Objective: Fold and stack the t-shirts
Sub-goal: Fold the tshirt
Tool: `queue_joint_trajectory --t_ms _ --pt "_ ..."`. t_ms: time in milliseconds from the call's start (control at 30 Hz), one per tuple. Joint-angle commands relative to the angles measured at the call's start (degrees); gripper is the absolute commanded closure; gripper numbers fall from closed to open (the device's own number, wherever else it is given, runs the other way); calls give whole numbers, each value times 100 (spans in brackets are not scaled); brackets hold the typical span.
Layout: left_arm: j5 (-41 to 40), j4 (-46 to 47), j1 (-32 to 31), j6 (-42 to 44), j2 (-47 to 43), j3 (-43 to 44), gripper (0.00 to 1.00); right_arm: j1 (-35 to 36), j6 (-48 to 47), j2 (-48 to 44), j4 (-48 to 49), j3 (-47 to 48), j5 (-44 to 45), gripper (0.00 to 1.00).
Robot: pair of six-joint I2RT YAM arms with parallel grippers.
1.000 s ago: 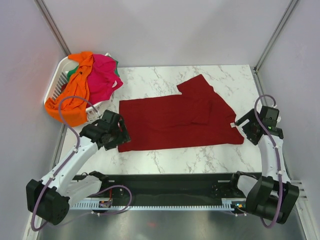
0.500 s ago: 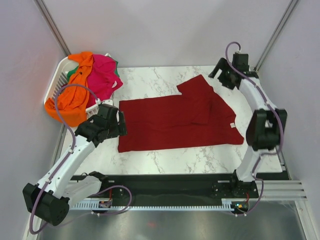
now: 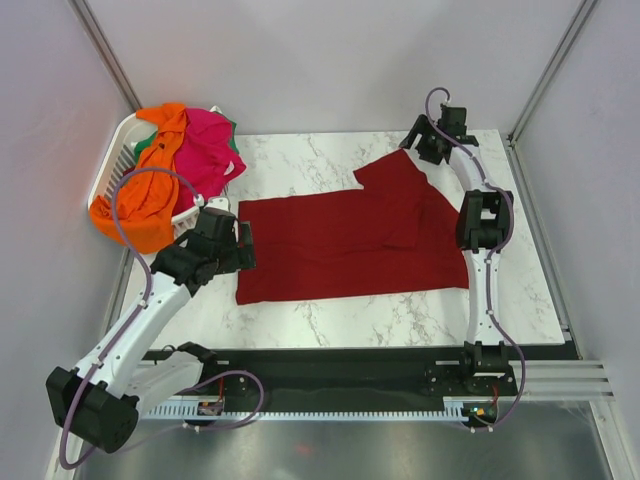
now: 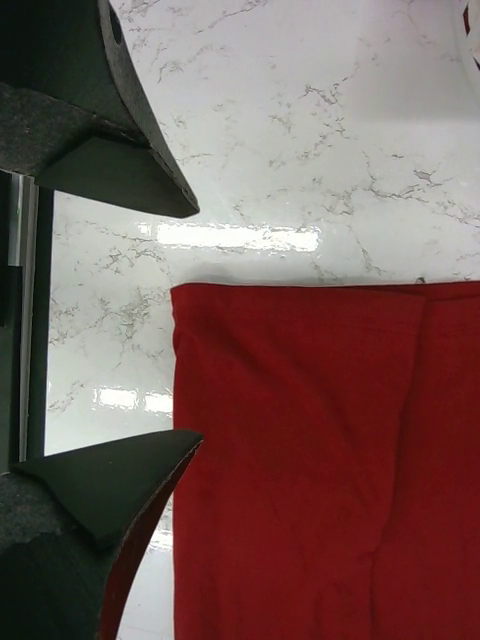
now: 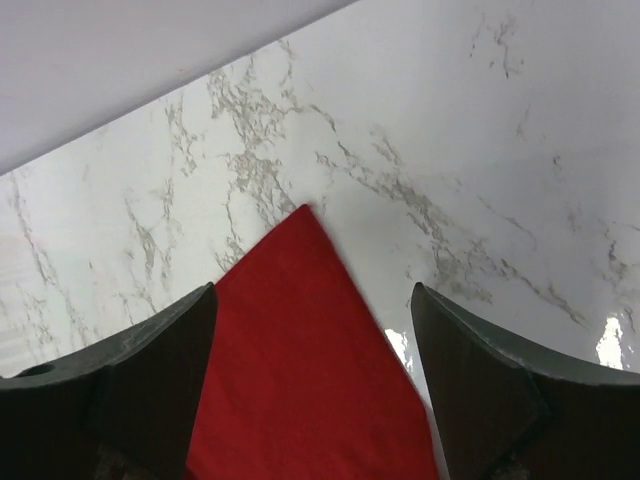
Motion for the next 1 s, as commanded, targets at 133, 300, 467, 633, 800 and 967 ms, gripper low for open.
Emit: queue_joint_trajectory --t_ms 133,300,467,633,800,967 --pt "-153 185 11 221 4 -22 7 275 -34 227 172 -63 99 17" --pt "-179 185 20 204 40 -22 7 425 62 403 198 -99 72 28" --pt "-223 185 20 204 -4 -31 7 364 36 403 190 -212 178 49" --pt "-232 177 20 212 31 -31 8 346 -43 456 190 -239 134 82" --pt "-241 177 20 212 5 -31 8 346 -61 465 190 -204 72 100" --pt "-337 203 20 195 232 118 7 346 -166 -51 190 -274 -129 100"
